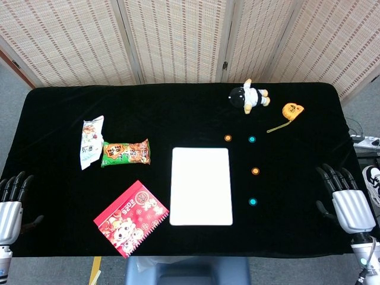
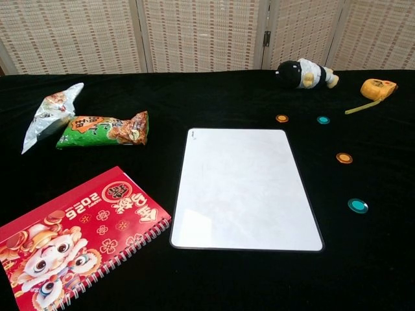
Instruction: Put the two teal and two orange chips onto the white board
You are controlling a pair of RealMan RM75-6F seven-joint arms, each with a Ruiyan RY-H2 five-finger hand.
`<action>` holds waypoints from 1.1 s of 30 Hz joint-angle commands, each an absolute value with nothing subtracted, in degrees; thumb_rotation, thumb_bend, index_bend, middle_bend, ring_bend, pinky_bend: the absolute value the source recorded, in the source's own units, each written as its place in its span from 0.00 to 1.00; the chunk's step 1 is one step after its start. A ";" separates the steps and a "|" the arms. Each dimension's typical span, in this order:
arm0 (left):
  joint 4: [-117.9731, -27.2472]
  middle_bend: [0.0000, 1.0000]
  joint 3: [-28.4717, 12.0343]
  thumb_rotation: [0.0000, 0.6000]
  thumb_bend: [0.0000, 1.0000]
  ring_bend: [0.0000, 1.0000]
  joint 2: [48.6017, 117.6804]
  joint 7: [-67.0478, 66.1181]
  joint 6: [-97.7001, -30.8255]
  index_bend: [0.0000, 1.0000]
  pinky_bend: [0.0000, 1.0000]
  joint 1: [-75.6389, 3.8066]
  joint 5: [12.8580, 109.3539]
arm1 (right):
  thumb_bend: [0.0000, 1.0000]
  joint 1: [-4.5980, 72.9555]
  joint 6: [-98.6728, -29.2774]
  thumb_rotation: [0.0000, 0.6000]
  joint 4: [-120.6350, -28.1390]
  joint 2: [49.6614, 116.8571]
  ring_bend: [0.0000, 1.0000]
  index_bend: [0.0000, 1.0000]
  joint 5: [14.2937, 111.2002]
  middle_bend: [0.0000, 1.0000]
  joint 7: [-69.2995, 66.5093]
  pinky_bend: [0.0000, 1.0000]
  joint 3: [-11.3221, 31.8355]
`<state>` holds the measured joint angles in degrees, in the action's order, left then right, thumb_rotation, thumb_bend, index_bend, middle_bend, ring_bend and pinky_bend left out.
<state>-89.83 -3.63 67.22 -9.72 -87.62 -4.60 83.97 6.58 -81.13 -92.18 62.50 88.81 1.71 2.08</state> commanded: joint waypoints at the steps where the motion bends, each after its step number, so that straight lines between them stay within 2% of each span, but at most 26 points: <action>1: -89.81 0.00 -3.59 1.00 0.10 0.00 67.22 -9.59 -87.74 0.00 0.00 -4.57 84.17 | 0.29 7.62 -79.29 1.00 -92.27 63.02 0.11 0.06 90.23 0.01 1.75 0.03 1.04; 7: -89.74 0.00 -3.55 1.00 0.10 0.00 67.37 -9.19 -87.68 0.00 0.00 -4.58 84.35 | 0.29 10.85 -73.25 1.00 -91.40 65.94 0.05 0.18 93.09 0.01 3.32 0.03 -1.23; 15: -90.11 0.00 -3.56 1.00 0.10 0.00 66.99 -9.05 -88.07 0.00 0.00 -4.68 85.22 | 0.29 16.82 -63.74 1.00 -91.57 69.37 0.00 0.33 92.36 0.01 4.44 0.03 -1.06; 25: -90.05 0.00 -3.39 1.00 0.10 0.00 66.78 -8.37 -88.33 0.00 0.00 -4.23 85.15 | 0.29 22.92 -54.76 1.00 -88.77 74.39 0.00 0.33 86.50 0.00 7.58 0.00 1.46; 33: -89.66 0.00 -3.16 1.00 0.10 0.00 66.77 -7.69 -87.85 0.00 0.00 -4.20 85.13 | 0.29 24.19 -54.00 1.00 -86.22 77.28 0.00 0.33 84.54 0.00 9.42 0.00 1.48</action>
<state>-89.67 -3.17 66.76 -7.71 -87.88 -4.18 85.12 24.06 -54.10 -86.45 77.03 84.79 9.23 1.50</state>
